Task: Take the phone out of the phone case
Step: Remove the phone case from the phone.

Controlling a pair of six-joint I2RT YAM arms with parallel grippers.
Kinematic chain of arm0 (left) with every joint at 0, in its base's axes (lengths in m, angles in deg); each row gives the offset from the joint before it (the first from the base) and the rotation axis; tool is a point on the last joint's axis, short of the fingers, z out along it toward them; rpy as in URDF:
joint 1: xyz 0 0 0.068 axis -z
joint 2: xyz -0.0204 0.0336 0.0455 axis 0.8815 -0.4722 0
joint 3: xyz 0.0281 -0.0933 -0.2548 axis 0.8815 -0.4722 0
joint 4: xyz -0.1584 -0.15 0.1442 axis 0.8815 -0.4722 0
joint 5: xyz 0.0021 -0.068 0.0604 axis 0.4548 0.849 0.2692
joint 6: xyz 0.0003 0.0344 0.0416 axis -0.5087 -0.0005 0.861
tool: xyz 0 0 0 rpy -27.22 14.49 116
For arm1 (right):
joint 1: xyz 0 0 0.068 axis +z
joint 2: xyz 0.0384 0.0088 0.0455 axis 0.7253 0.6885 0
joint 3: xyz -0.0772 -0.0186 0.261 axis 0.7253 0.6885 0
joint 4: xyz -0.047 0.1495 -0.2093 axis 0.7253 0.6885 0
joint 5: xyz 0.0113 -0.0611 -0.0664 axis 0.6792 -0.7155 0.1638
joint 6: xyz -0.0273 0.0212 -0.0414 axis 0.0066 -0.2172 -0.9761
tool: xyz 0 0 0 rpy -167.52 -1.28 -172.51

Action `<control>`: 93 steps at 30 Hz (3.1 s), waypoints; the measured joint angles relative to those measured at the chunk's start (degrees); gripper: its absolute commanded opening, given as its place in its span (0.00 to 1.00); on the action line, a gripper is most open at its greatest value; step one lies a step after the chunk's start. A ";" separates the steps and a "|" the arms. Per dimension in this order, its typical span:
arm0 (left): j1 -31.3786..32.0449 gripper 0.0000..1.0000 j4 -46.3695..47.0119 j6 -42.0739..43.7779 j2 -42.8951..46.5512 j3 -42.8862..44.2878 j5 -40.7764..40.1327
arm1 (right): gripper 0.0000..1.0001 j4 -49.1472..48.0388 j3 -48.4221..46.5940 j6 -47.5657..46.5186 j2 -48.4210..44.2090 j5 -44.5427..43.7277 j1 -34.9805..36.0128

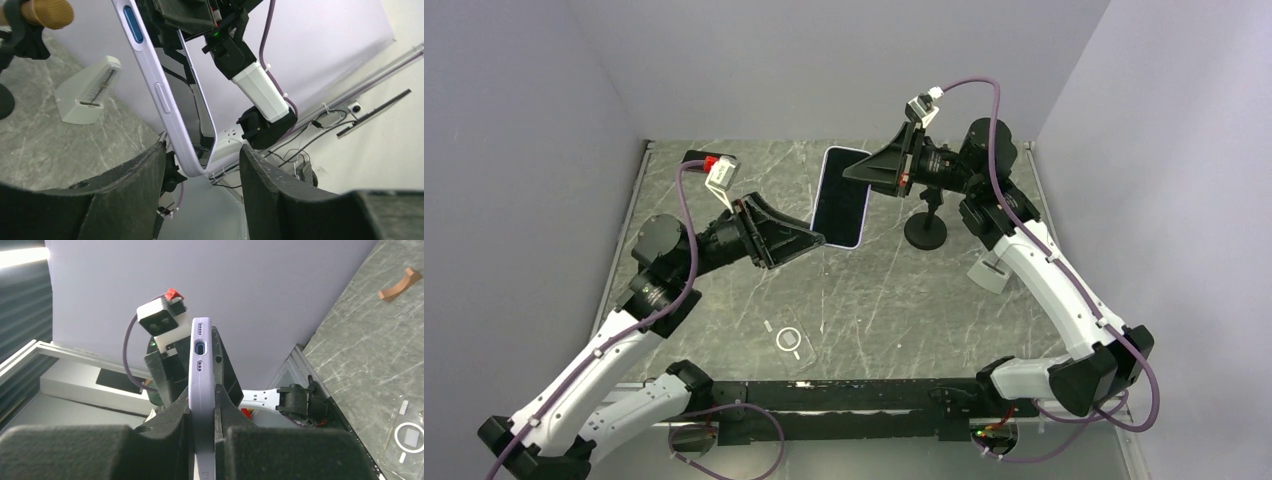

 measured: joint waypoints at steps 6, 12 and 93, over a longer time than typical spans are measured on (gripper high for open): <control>-0.39 0.36 7.69 -3.98 -1.09 -2.97 4.48 | 0.00 -1.29 0.26 2.49 -0.44 1.22 0.00; -0.59 0.25 14.16 -5.51 -2.10 -3.52 7.80 | 0.00 -3.52 0.26 5.90 -0.44 3.26 0.00; -0.09 0.00 -22.01 27.08 -5.55 15.17 13.51 | 0.00 -43.30 11.23 28.52 3.82 -0.24 5.79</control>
